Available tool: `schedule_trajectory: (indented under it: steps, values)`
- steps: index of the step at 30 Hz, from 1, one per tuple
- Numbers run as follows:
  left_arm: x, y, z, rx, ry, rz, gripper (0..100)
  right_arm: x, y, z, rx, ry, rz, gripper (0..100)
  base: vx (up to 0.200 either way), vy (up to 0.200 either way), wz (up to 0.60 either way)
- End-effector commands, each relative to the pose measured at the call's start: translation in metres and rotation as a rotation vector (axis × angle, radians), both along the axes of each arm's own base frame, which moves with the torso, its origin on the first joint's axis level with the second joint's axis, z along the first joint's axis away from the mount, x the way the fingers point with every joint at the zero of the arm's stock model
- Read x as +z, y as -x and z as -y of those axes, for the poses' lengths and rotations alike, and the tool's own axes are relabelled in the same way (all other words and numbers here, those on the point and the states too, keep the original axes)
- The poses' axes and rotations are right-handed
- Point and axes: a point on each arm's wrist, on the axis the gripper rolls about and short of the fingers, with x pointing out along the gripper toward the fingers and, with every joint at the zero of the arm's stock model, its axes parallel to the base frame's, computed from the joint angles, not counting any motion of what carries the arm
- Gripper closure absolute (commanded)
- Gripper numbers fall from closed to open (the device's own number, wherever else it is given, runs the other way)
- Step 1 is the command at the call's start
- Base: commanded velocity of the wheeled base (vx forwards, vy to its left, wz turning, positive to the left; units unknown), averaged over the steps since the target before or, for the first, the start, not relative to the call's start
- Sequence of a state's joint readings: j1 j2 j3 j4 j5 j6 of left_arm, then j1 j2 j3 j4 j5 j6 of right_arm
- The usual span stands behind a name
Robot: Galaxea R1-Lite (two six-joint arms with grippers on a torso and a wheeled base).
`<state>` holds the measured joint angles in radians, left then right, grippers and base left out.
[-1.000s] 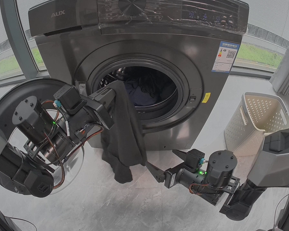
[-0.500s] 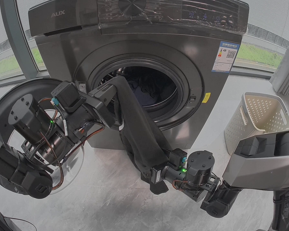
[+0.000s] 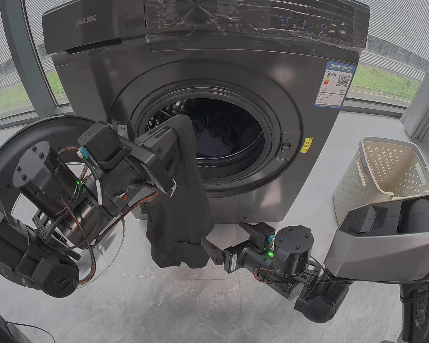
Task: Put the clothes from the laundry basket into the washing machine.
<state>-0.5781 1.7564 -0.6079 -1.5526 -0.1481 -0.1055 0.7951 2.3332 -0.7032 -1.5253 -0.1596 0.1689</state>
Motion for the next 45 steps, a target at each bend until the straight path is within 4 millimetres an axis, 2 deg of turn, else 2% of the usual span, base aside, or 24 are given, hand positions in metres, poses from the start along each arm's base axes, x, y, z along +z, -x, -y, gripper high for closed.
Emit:
schedule_trajectory:
  steps: [1,12,15,20,21,27,32,35,41,43,45]
  values:
    - [0.000,0.000,0.000,-0.001,0.001,0.002,100,-0.001,0.001,-0.002,0.006,0.002,-0.002,0,0.000,0.000,0.00]
    - [0.003,0.000,0.000,0.000,0.007,0.013,100,-0.007,-0.007,-0.010,0.004,-0.009,0.007,0,0.000,0.000,0.00]
    - [0.006,0.002,-0.001,0.000,0.013,0.022,100,-0.007,-0.015,-0.009,-0.010,-0.016,0.017,0,0.000,0.000,0.00]
    - [0.009,0.003,0.000,-0.007,0.019,0.029,100,-0.001,-0.038,-0.006,-0.054,-0.059,0.061,0,0.000,0.000,0.00]
    - [0.009,0.003,0.000,-0.007,0.019,0.029,100,-0.001,-0.040,-0.007,-0.057,-0.063,0.068,100,0.000,0.000,0.00]
    - [0.008,0.003,0.000,-0.008,0.020,0.026,100,0.009,-0.048,-0.011,-0.068,-0.098,0.102,100,0.000,0.000,0.00]
    - [0.006,0.002,-0.002,-0.003,0.017,0.017,100,0.018,-0.054,-0.001,-0.098,-0.114,0.121,100,0.000,0.000,0.00]
    - [0.006,0.001,-0.003,0.001,0.016,0.015,100,0.036,-0.055,0.009,-0.117,-0.135,0.144,100,0.000,0.000,0.00]
    - [0.005,-0.001,-0.007,0.012,0.013,0.015,100,0.067,-0.045,0.027,-0.136,-0.163,0.180,100,0.000,0.000,0.00]
    - [0.006,-0.002,-0.007,0.012,0.014,0.016,100,0.068,-0.040,0.030,-0.129,-0.156,0.172,100,0.000,0.000,0.00]
    - [0.005,-0.002,-0.007,0.013,0.014,0.015,100,0.060,-0.031,0.031,-0.114,-0.128,0.139,100,0.000,0.000,0.00]
